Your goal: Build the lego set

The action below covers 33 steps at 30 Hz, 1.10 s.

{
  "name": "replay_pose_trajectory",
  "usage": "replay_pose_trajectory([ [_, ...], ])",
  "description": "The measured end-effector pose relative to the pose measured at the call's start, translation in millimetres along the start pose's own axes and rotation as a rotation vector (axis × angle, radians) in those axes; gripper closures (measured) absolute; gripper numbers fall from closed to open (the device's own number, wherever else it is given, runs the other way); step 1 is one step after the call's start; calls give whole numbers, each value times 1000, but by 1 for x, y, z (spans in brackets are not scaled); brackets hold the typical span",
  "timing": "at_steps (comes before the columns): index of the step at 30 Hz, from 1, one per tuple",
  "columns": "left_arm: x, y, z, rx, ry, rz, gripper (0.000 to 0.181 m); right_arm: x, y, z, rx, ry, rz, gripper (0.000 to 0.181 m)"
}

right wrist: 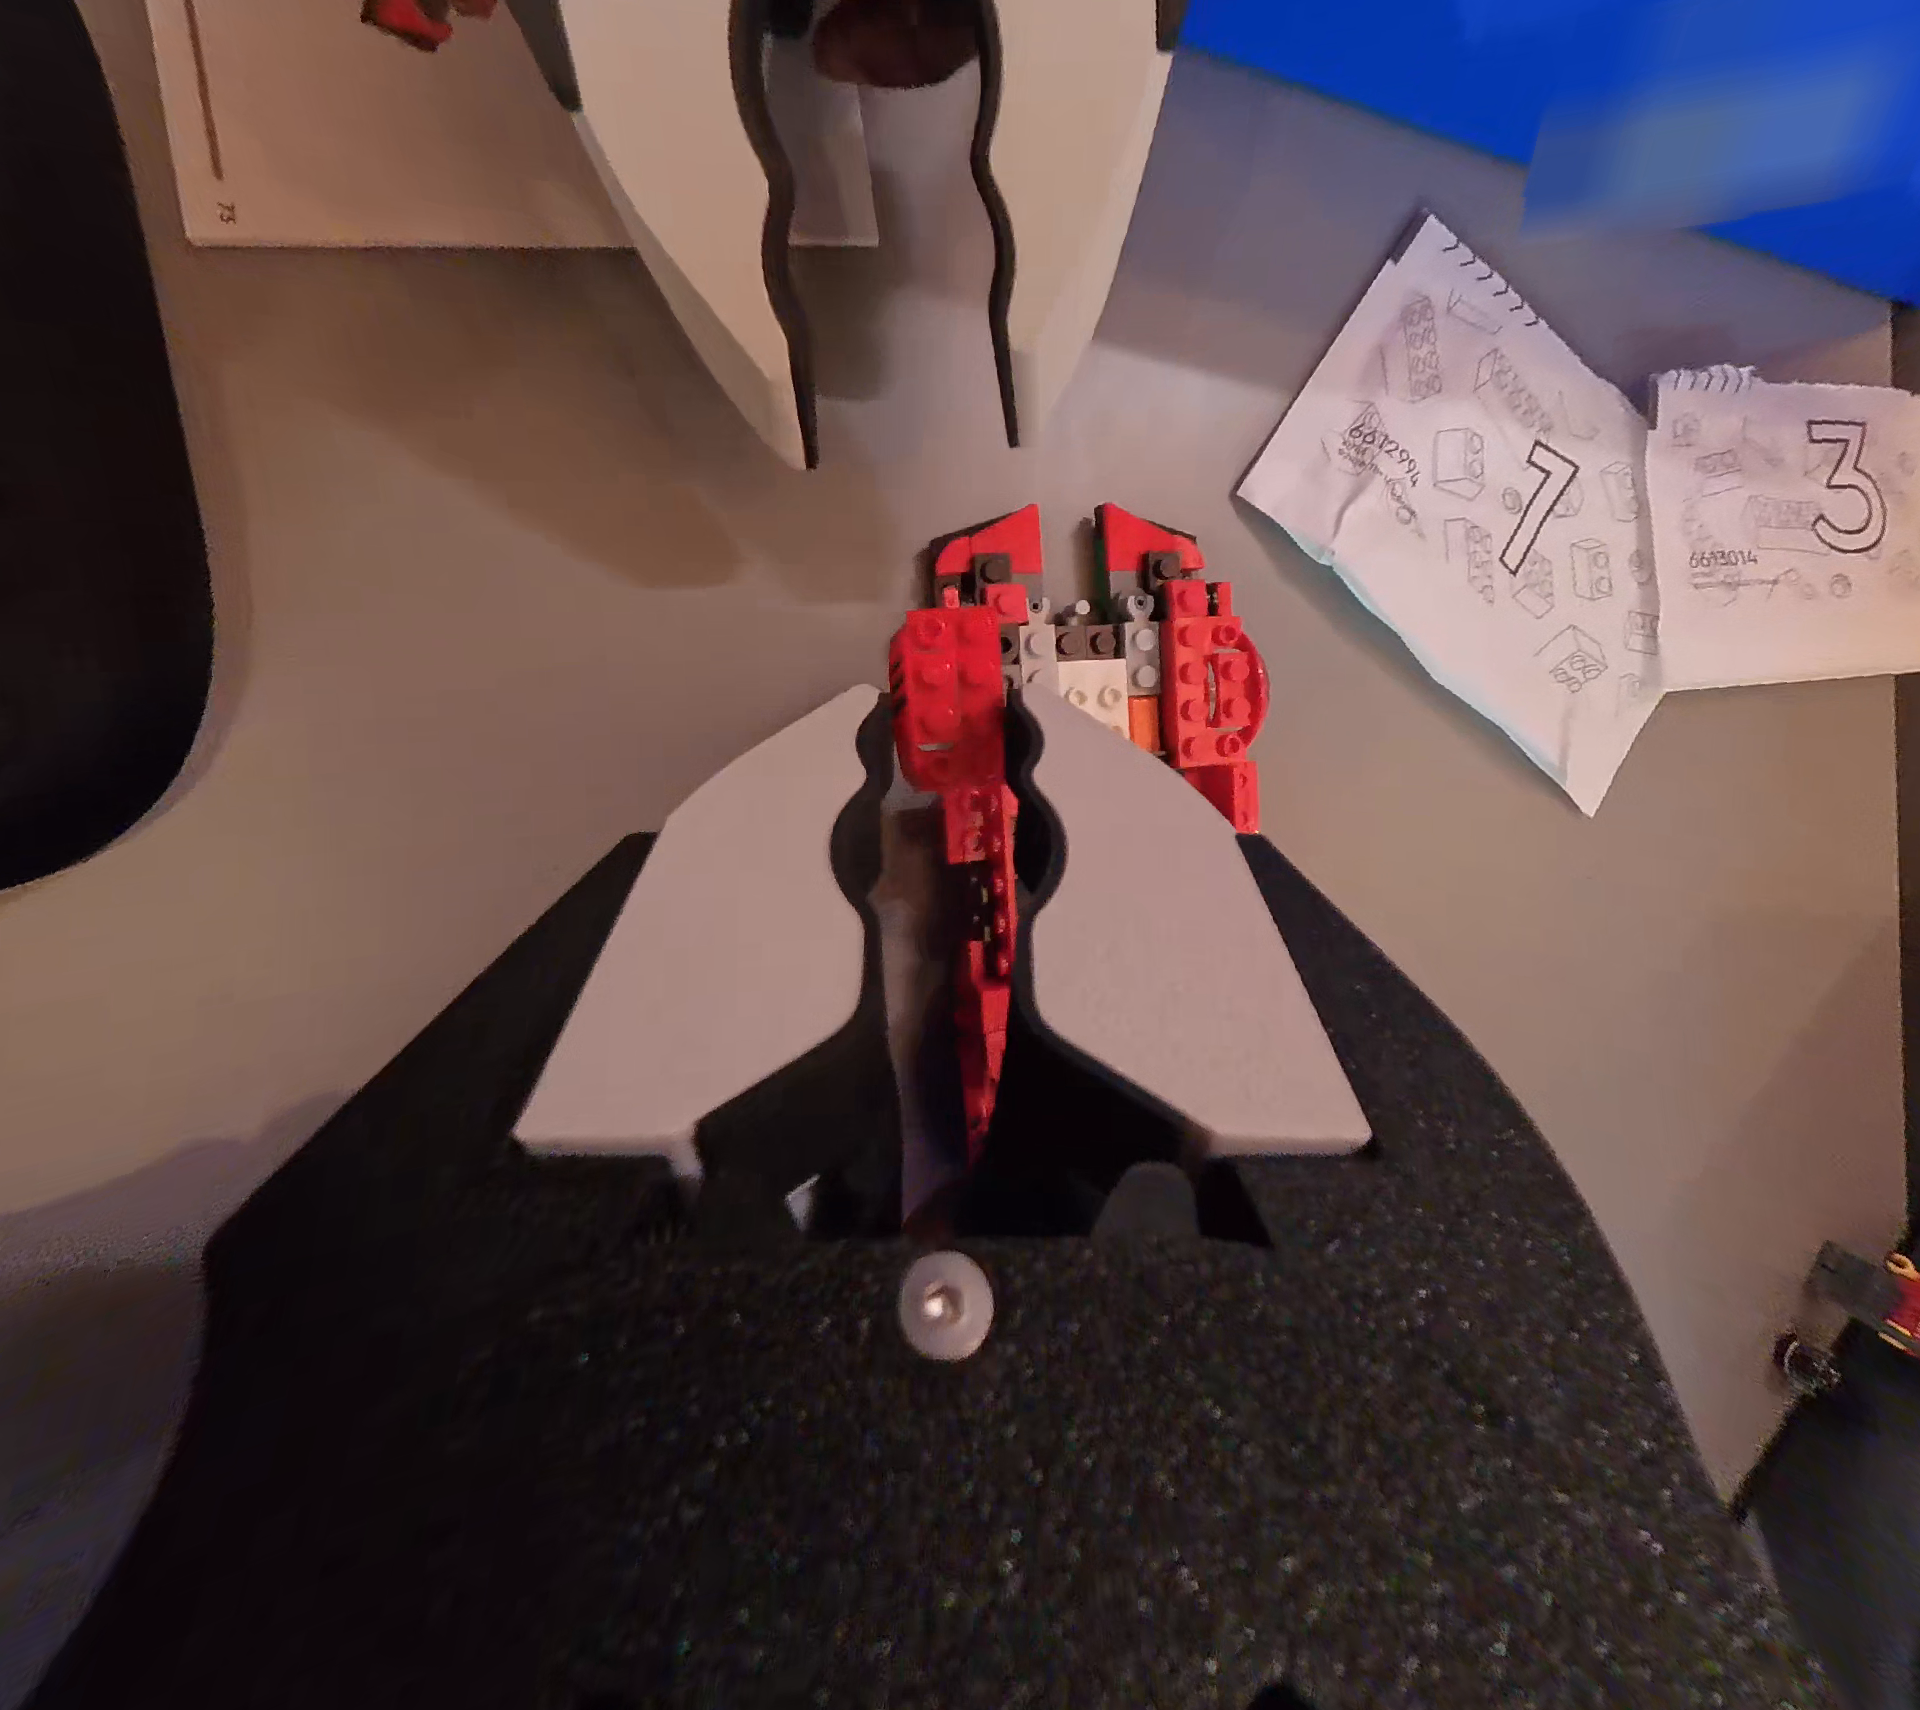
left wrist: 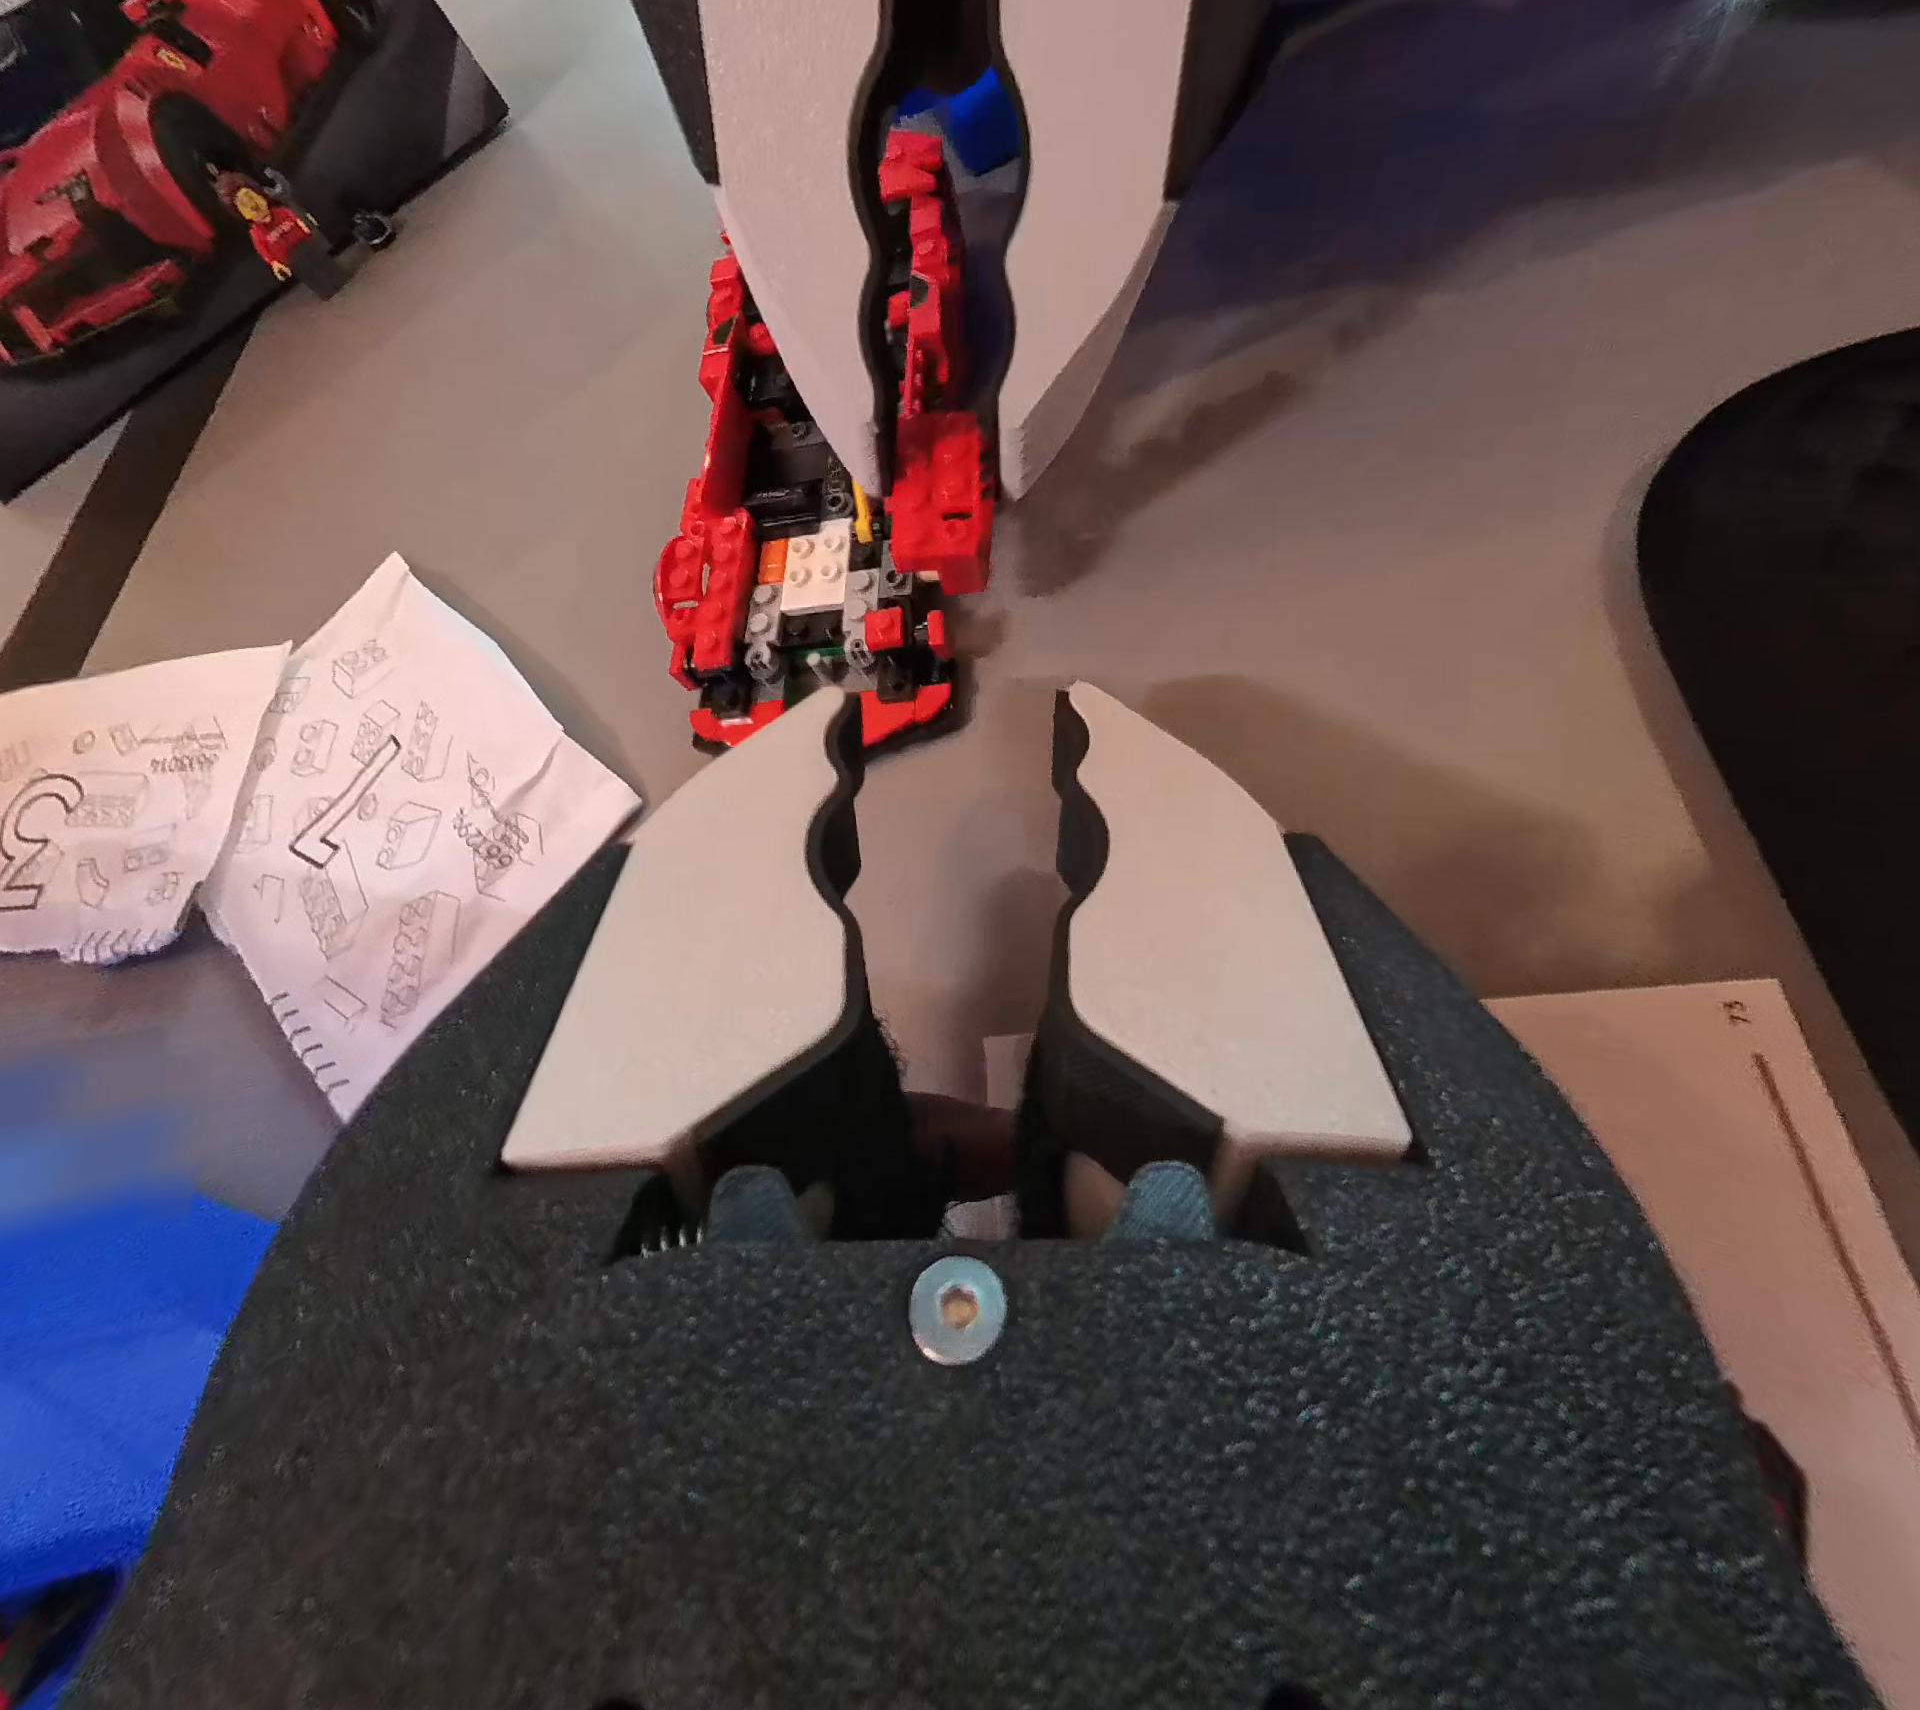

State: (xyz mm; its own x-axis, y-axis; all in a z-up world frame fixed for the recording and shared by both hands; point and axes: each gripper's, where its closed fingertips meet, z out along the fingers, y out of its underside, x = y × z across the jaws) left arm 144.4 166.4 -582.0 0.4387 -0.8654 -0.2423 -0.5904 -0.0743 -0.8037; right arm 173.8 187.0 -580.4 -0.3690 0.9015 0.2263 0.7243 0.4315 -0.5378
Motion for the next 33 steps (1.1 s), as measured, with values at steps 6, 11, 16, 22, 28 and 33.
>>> replay_pose_trajectory([
  [6,-3,-1,4,10,4,7,146,4,3,1,-3,-2,0,160],
  [11,-5,5,5,1,8,1,147,5,4,6,-16,-29,17,160],
  [16,-6,7,6,-10,4,22,147,6,4,10,-36,-51,41,160],
  [22,-6,8,8,-7,13,20,149,7,6,10,-64,-69,100,160],
  [28,-10,-1,9,18,23,0,150,7,8,9,-105,-84,137,160],
  [33,-7,-4,18,0,50,3,147,7,8,10,-124,-104,141,160],
])
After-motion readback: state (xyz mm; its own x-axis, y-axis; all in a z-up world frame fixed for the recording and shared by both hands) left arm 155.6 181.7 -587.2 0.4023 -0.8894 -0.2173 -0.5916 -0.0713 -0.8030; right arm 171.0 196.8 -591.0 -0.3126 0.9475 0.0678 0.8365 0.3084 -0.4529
